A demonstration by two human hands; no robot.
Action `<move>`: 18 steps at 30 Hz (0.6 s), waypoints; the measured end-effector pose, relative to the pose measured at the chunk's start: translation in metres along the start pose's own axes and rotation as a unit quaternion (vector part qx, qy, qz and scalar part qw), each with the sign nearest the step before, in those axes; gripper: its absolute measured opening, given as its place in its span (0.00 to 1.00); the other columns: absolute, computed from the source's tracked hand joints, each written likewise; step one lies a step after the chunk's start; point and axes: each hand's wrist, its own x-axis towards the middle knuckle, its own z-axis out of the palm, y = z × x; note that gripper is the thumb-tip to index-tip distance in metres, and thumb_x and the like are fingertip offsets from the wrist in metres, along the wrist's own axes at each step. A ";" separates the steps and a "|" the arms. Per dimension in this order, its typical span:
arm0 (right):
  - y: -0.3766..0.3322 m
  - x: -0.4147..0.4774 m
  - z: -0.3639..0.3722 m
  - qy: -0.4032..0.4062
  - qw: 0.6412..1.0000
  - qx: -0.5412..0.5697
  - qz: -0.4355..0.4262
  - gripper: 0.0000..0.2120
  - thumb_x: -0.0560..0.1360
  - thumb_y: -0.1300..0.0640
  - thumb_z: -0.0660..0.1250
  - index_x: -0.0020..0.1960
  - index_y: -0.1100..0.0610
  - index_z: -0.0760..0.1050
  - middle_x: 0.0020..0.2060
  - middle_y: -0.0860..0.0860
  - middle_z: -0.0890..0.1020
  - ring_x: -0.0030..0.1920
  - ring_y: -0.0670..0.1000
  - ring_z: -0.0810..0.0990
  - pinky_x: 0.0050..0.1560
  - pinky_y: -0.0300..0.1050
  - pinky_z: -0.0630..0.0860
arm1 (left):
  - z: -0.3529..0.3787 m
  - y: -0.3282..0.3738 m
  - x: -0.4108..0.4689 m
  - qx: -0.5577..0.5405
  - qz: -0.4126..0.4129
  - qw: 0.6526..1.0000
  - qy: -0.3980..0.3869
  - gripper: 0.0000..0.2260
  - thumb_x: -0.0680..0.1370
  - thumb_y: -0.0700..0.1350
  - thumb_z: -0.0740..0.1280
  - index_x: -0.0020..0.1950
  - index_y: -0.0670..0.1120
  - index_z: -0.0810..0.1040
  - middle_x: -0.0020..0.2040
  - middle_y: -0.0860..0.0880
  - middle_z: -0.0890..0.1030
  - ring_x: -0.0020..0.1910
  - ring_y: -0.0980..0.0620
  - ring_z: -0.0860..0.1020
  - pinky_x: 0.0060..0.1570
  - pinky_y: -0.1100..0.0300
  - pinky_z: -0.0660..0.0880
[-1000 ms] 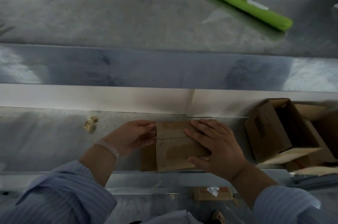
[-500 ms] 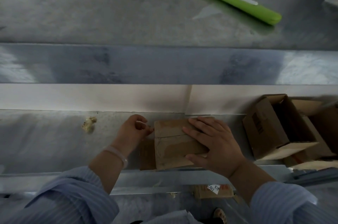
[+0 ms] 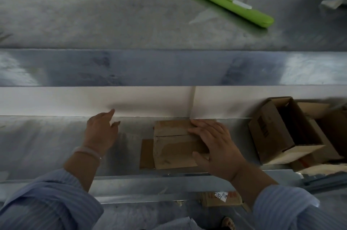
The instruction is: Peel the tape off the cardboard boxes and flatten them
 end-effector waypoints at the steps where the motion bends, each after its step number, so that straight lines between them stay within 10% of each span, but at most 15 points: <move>1: 0.001 -0.001 0.000 0.008 1.000 0.013 -0.002 0.25 0.69 0.45 0.68 0.64 0.52 0.76 0.68 0.48 0.73 0.69 0.48 0.69 0.73 0.48 0.58 | 0.001 -0.001 -0.002 0.026 0.008 1.000 0.008 0.18 0.77 0.44 0.69 0.67 0.43 0.76 0.64 0.39 0.76 0.65 0.37 0.71 0.69 0.46 0.63; 8: 0.006 -0.004 0.002 0.033 0.997 0.066 0.002 0.22 0.69 0.44 0.71 0.60 0.52 0.79 0.64 0.48 0.75 0.67 0.49 0.70 0.70 0.49 0.65 | -0.014 0.024 -0.010 0.075 0.049 0.993 0.072 0.09 0.78 0.47 0.66 0.55 0.52 0.84 0.53 0.46 0.81 0.54 0.40 0.75 0.52 0.49 0.72; 18: 0.003 -0.021 0.001 0.000 0.989 0.110 0.099 0.21 0.76 0.47 0.60 0.68 0.44 0.74 0.72 0.47 0.66 0.75 0.48 0.57 0.74 0.38 0.51 | -0.017 0.074 -0.024 -0.020 0.108 0.994 -0.022 0.22 0.79 0.40 0.62 0.74 0.44 0.67 0.70 0.42 0.69 0.69 0.41 0.66 0.70 0.50 0.63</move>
